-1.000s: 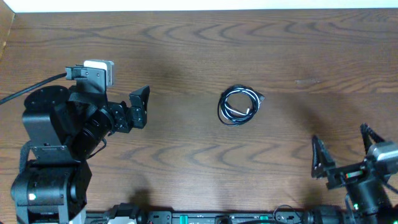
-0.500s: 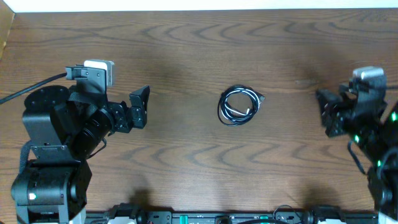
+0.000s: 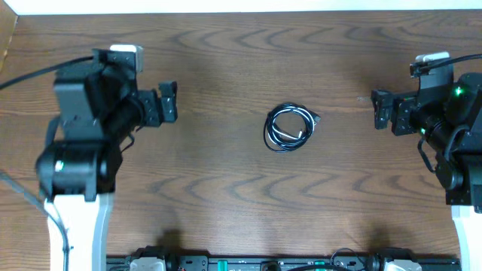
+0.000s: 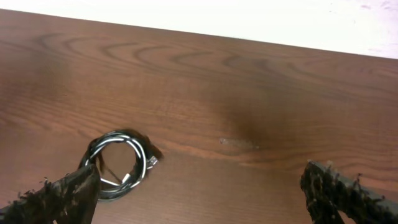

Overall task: Untangle cables
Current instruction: 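Raise both arms and move grippers toward the cable bundle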

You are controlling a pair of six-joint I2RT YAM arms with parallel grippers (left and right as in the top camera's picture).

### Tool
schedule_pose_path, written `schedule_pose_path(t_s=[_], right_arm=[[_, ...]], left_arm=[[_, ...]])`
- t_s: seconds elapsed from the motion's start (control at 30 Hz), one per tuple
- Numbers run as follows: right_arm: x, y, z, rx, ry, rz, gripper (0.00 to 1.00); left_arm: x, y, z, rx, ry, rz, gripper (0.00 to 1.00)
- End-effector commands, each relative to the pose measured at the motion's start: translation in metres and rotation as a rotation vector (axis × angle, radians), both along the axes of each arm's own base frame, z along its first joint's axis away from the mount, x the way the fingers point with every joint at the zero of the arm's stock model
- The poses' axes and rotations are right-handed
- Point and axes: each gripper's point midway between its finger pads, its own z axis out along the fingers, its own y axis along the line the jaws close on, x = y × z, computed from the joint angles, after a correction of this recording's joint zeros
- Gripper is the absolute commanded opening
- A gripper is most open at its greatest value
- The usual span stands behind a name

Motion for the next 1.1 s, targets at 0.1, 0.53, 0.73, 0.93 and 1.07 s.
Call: schedule_pose_path(t_s=[0.1,0.53,0.73,0.93,1.07], right_arm=[[-0.009,0.014,0.013,0.0,-0.029,0.085,0.99],[-0.068,-0.036,-0.008,0.012,-0.141,-0.271,0.99],[-0.04,-0.02,-0.071,0.075,0.126,-0.219,0.99],[-0.014,-0.003,-0.129,0.127,0.353,-0.157,0.99],[-0.004,0.005,-0.139,0.13,0.447,-0.097,0.99]], left_arm=[[0.013,-0.018,0.003,-0.024,-0.02,-0.082,0.97],[-0.055,-0.013,-0.005,0.029,-0.176,-0.039,0.98],[-0.033,-0.016,-0.044,0.032,-0.044,-0.045,0.98],[-0.009,-0.027,-0.083,0.004,0.086,-0.08,0.98],[0.005,-0.052,-0.117,-0.075,0.2,-0.164,0.99]])
